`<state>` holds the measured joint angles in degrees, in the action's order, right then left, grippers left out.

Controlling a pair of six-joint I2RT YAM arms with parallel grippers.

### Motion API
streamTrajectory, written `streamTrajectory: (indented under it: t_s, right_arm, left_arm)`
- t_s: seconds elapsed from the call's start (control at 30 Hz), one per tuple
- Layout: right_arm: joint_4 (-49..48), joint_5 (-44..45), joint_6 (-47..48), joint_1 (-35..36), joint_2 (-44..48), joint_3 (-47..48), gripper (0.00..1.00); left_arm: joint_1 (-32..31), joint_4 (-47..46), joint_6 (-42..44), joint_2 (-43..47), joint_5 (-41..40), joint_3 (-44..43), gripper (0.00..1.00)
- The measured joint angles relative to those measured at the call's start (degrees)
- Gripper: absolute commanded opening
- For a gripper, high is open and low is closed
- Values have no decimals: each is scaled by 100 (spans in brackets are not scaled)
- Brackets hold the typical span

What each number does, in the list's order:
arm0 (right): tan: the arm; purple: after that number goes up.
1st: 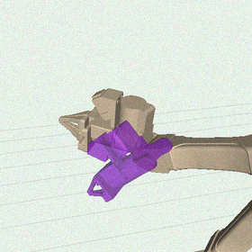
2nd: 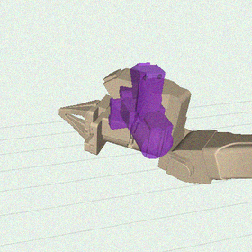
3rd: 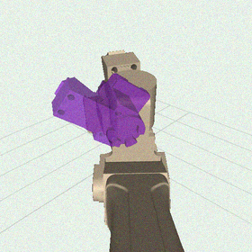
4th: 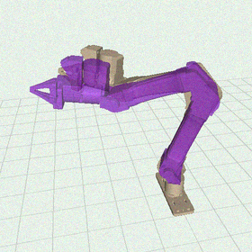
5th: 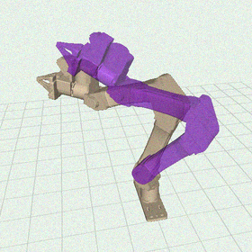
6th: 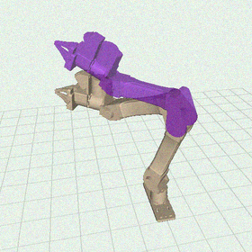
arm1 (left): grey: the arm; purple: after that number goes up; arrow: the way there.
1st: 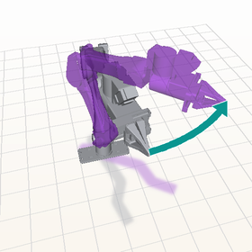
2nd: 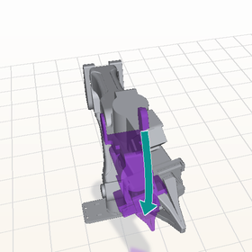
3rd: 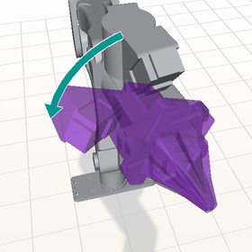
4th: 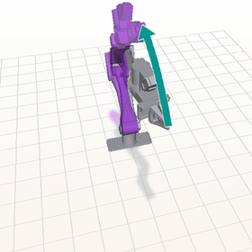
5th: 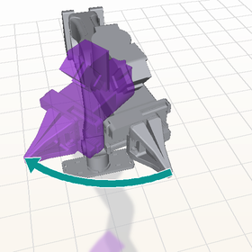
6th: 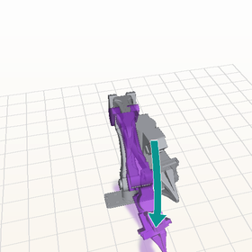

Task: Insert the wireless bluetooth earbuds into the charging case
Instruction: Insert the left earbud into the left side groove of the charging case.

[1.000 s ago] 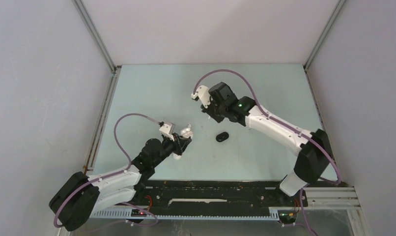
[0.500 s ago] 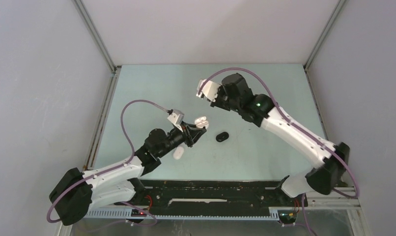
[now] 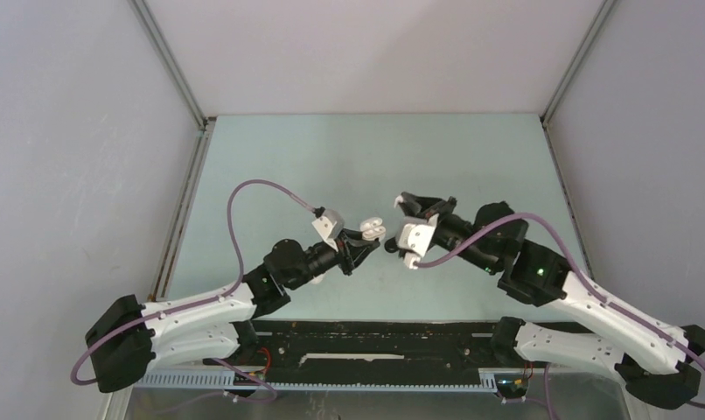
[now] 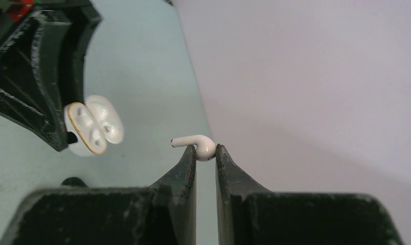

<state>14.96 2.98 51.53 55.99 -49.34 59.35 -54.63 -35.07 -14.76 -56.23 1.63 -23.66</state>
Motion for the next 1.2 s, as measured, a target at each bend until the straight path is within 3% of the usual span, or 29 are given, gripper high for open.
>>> streamTrajectory:
  t_s: [0.23,0.5,1.2]
  right_arm:
    - [-402,208,522,748,-50,-636,0]
    - [-944,356,955,1121,166,-1088,0]
    - [-2057,363,1814,1333,166,-2057,0]
  left_arm:
    - [-570,-37,658,-98,-219,-2,0]
    - [-638,-269,820,-201,-297,-2,0]
    - [-739,-1377,876,-227,9,236,0]
